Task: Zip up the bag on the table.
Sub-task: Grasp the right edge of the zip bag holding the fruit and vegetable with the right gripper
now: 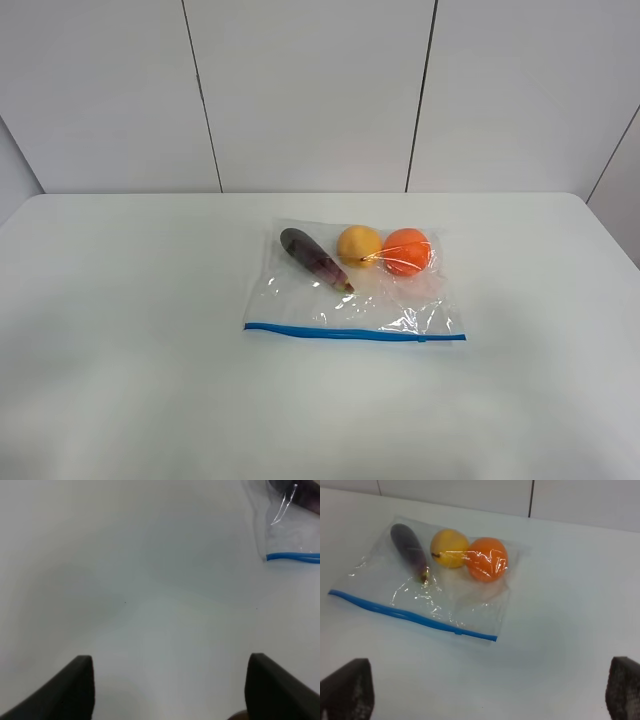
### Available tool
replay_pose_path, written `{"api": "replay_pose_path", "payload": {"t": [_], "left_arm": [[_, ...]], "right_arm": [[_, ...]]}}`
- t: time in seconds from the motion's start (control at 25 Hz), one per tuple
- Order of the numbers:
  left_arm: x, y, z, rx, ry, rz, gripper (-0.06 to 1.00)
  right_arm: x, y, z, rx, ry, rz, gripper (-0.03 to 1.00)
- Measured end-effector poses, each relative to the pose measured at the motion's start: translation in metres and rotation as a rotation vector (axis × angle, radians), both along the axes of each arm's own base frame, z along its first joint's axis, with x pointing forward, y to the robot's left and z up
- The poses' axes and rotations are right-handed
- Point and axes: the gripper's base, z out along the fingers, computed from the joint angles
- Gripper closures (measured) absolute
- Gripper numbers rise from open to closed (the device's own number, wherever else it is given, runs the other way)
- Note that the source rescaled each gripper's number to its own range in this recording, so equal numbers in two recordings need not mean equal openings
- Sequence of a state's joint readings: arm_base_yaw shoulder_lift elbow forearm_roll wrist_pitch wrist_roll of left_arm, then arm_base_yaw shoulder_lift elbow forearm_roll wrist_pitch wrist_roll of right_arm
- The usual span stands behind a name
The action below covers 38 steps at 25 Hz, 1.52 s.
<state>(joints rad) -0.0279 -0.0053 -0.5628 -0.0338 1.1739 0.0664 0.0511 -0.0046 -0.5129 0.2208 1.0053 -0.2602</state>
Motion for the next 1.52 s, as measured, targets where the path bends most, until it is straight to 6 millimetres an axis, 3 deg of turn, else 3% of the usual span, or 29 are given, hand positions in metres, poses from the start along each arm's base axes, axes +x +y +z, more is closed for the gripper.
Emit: {"api": "replay_pose_path", "payload": {"t": [1.52], "left_arm": [[0.0000,0.0000,0.0000,-0.001,0.000,0.000,-0.06]], "right_arm": [[0.0001,0.0019,0.0014,0.025,-0.010,0.013,-0.03]]}}
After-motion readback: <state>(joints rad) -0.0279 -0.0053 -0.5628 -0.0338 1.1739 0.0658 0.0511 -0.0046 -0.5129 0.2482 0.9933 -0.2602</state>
